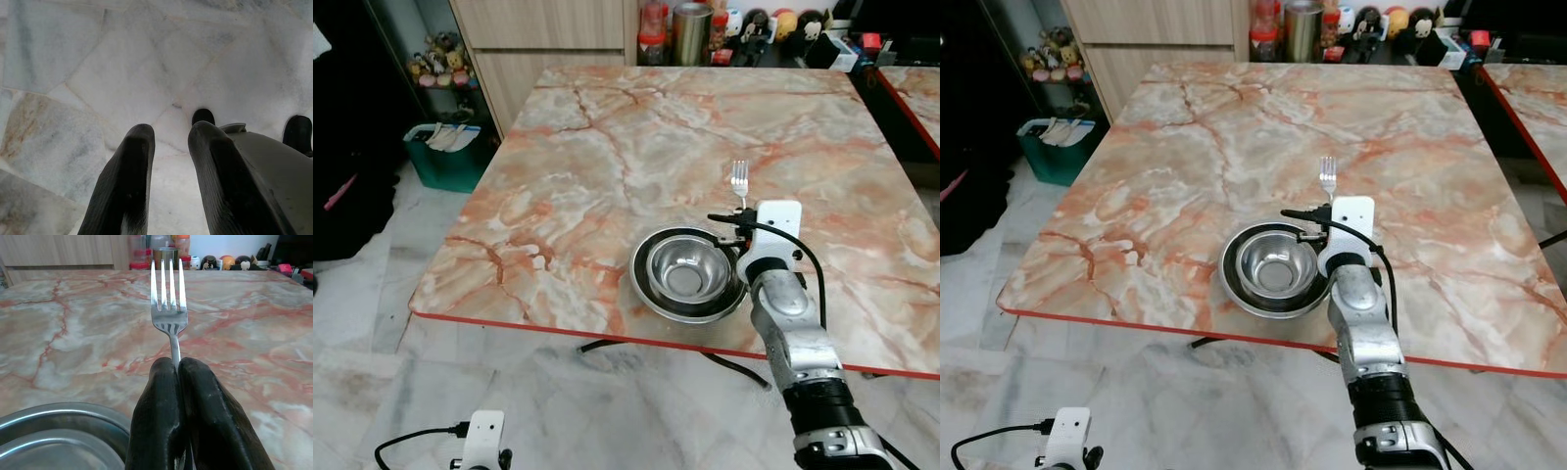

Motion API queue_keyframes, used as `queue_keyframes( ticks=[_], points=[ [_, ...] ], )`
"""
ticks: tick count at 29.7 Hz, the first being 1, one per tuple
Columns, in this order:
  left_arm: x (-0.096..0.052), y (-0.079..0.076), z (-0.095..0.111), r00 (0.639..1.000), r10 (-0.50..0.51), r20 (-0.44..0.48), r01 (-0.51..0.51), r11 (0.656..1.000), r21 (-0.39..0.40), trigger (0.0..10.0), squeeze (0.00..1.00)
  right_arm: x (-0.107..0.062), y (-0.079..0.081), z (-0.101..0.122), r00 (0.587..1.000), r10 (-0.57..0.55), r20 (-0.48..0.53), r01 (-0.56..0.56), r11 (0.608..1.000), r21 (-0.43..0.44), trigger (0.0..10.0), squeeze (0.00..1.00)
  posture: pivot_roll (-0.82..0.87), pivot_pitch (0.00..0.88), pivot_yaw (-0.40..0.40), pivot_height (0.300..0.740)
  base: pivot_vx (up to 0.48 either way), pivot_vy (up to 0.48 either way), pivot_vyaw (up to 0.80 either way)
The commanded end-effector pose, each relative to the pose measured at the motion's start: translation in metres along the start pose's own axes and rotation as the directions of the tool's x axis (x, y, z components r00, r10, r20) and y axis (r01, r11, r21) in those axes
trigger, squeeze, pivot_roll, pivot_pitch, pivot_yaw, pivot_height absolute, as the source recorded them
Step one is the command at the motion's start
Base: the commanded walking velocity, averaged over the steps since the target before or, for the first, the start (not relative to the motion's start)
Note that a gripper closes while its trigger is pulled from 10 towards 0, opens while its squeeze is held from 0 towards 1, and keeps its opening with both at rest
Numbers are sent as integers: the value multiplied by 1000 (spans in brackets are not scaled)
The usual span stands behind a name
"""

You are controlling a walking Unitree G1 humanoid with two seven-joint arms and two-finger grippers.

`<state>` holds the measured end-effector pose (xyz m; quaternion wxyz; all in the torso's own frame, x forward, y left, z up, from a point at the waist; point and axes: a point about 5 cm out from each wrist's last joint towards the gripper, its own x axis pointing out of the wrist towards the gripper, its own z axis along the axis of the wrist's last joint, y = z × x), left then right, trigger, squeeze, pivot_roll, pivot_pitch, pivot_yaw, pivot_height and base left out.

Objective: Setting the table

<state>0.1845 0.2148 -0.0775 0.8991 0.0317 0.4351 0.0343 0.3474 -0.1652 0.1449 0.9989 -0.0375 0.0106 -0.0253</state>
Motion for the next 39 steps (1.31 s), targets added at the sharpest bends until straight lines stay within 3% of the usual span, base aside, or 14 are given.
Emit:
queue_keyframes(
  ticks=[1,8,25,39],
  points=[
    [-2,-1,-9,999,-7,-32,8,1000,21,10000,0,0,-6,-3,999,-24,-21,24,1000,-19,10000,0,-2,89,48,740,0,0,0],
    [-2,-1,-8,999,-15,-31,15,1000,24,10000,0,0,-27,0,997,-72,-27,70,996,-47,10000,0,-9,93,45,740,0,0,0],
    [-2,1,-9,1000,-3,-30,4,1000,25,10000,0,2,-22,-2,997,-59,-52,57,997,-52,10000,0,0,101,38,740,0,-273,0],
    [-2,1,-8,1000,6,-26,-5,1000,23,10000,0,1,-21,-5,996,-56,-71,52,997,-54,10000,0,0,109,37,740,0,0,0]
  ],
)
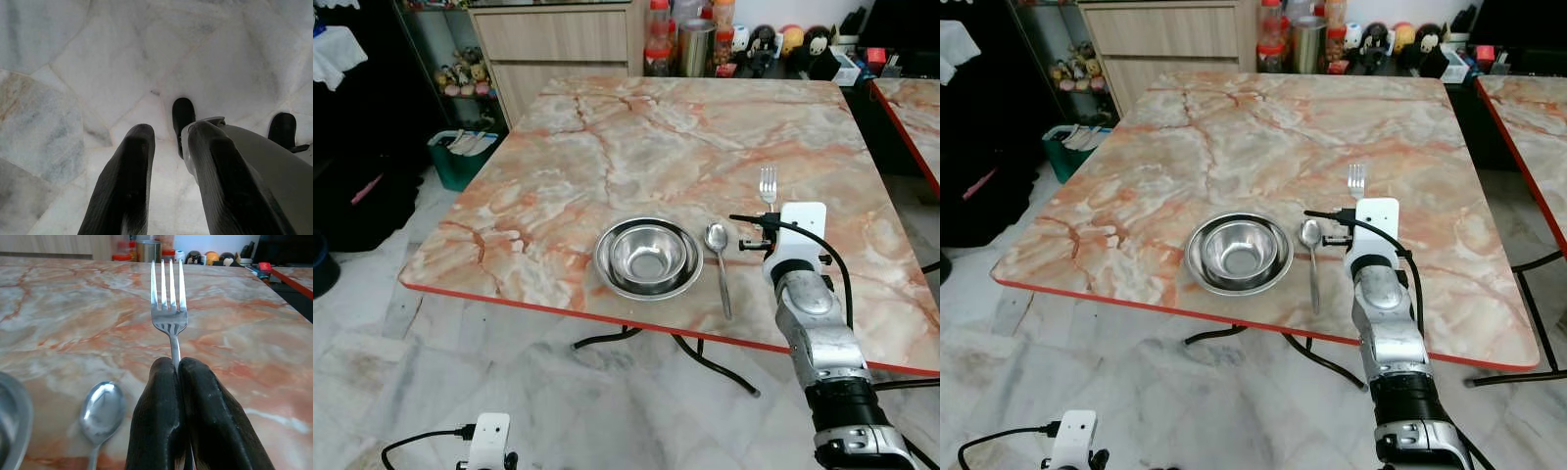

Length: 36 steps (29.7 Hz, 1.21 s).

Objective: Setting the table

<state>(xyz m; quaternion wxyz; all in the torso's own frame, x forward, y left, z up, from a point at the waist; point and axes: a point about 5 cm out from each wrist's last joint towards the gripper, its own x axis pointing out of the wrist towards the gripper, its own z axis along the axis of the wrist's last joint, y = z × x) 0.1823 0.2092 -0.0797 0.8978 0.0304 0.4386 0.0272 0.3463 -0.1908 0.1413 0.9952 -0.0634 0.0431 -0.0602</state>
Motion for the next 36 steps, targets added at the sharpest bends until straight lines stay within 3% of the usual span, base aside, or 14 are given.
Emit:
queue_keyframes(
  ticks=[1,15,25,28,36],
  points=[
    [-2,7,-5,1000,20,-19,-20,1000,19,10000,0,0,5,1,1000,14,-6,-14,1000,0,10000,0,0,109,37,740,0,0,0],
    [-1,4,-5,1000,9,-23,-8,1000,9,10000,0,2,6,-22,990,12,-142,-11,1000,5,10000,0,2,111,33,740,0,0,0],
    [-1,4,-6,1000,2,-29,-2,1000,8,10000,0,2,-33,-22,983,-77,-167,69,996,-52,10000,0,-8,129,38,740,0,0,0],
    [-2,3,-7,999,0,-32,1,1000,10,10000,0,1,-38,-22,982,-86,-171,77,995,-59,10000,0,-8,129,38,740,0,0,0],
    [-2,1,-10,999,-6,-39,6,1000,13,10000,0,-2,-27,-38,971,-46,-235,44,999,-16,10000,0,-2,124,43,740,0,0,0]
  ],
)
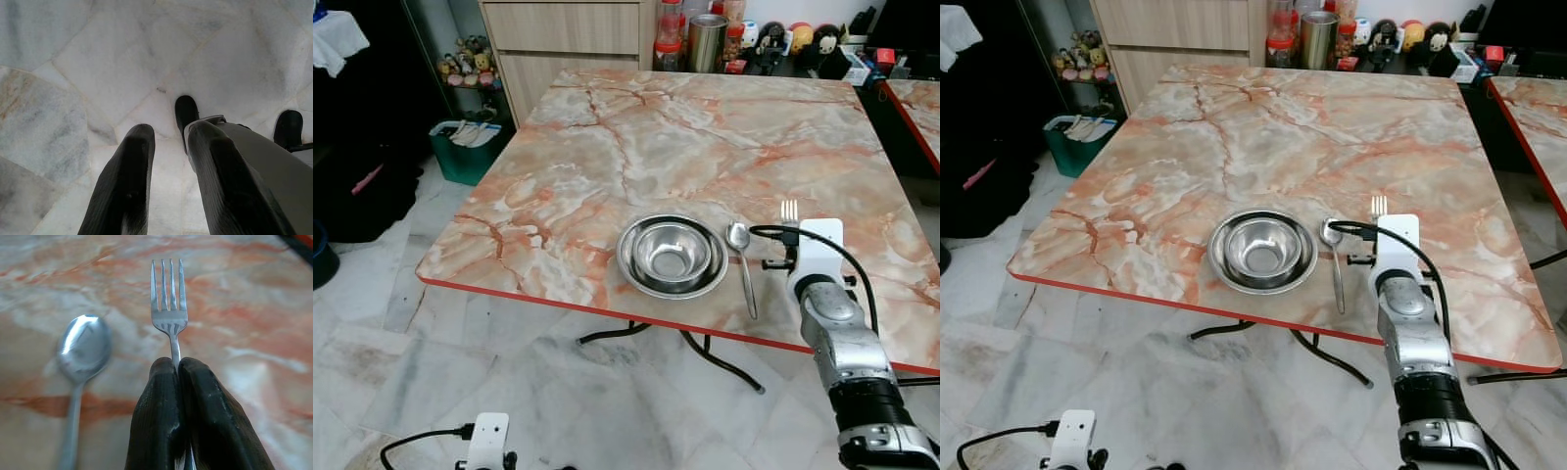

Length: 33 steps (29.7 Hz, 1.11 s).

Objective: Setting the table

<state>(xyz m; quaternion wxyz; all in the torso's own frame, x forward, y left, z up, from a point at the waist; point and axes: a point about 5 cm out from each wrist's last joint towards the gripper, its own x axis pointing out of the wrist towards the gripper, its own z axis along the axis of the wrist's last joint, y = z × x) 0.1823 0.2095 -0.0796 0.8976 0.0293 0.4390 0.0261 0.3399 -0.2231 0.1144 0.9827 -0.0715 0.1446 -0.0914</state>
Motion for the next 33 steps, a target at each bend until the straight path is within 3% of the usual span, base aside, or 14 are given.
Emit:
queue_keyframes(
  ticks=[1,19,33],
  points=[
    [-2,1,-10,999,-3,-39,3,1000,14,10000,0,0,3,-8,999,12,-34,-12,1000,14,10000,0,-2,124,43,740,0,0,0],
    [-2,5,-10,999,-1,-41,2,1000,17,10000,0,3,-2,-13,999,-2,-51,3,1000,16,10000,0,-1,124,42,740,0,0,0],
    [-2,4,-10,999,2,-37,-1,1000,21,10000,0,5,6,-15,998,16,-52,-13,998,62,10000,0,3,119,45,740,0,0,0]
  ],
)
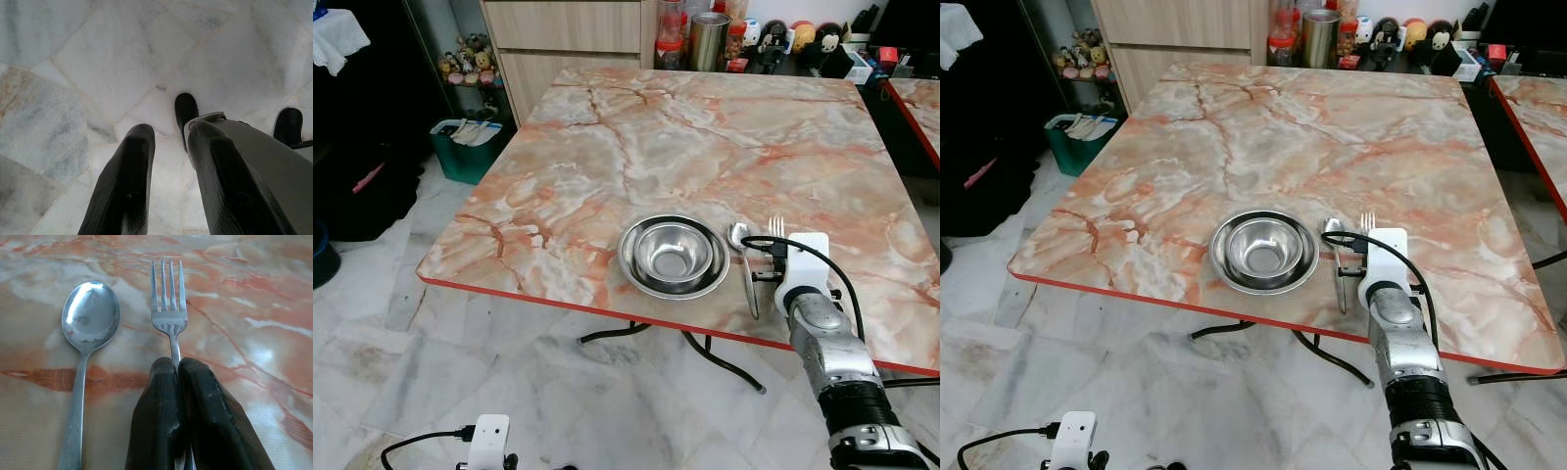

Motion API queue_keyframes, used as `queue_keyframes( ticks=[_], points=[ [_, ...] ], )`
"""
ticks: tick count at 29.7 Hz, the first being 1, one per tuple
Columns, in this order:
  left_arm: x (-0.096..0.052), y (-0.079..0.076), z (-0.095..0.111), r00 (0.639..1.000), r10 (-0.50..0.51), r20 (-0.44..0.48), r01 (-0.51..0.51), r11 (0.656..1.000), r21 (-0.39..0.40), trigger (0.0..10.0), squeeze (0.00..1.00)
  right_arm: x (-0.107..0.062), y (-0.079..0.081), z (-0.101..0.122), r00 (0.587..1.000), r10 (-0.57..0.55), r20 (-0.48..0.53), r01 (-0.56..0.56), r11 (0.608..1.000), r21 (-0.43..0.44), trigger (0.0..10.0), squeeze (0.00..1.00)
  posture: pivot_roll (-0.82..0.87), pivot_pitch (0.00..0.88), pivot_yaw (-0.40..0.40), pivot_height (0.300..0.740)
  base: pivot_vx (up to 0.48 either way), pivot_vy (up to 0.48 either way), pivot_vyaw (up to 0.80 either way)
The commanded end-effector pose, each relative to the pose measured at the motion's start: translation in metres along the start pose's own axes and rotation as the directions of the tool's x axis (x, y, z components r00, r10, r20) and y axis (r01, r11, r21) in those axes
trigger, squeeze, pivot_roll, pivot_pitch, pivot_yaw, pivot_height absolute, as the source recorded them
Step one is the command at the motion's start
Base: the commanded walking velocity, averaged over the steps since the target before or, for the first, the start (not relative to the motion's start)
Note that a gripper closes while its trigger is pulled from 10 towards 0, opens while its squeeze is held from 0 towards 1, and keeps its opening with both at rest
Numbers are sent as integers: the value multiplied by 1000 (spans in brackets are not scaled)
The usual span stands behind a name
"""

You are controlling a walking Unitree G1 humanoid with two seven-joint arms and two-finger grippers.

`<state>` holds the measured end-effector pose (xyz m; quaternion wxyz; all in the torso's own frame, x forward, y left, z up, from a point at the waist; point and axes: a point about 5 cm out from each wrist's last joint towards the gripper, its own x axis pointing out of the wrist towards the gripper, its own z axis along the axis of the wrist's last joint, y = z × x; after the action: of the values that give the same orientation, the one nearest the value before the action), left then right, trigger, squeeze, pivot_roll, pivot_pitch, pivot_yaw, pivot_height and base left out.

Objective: Setting the table

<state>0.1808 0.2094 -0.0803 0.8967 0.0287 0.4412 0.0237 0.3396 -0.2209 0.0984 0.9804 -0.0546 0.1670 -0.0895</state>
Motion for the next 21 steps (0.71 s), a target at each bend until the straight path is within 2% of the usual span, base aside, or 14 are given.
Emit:
queue_keyframes(
  ticks=[1,21],
  points=[
    [-2,4,-8,999,6,-33,-5,1000,20,10000,0,2,1,0,1000,5,-5,-5,999,40,10000,0,4,117,44,740,0,0,0],
    [-4,8,-13,999,12,-51,-11,1000,17,10000,0,4,7,-4,1000,17,-19,-16,999,35,10000,0,6,123,42,740,0,0,0]
  ],
)
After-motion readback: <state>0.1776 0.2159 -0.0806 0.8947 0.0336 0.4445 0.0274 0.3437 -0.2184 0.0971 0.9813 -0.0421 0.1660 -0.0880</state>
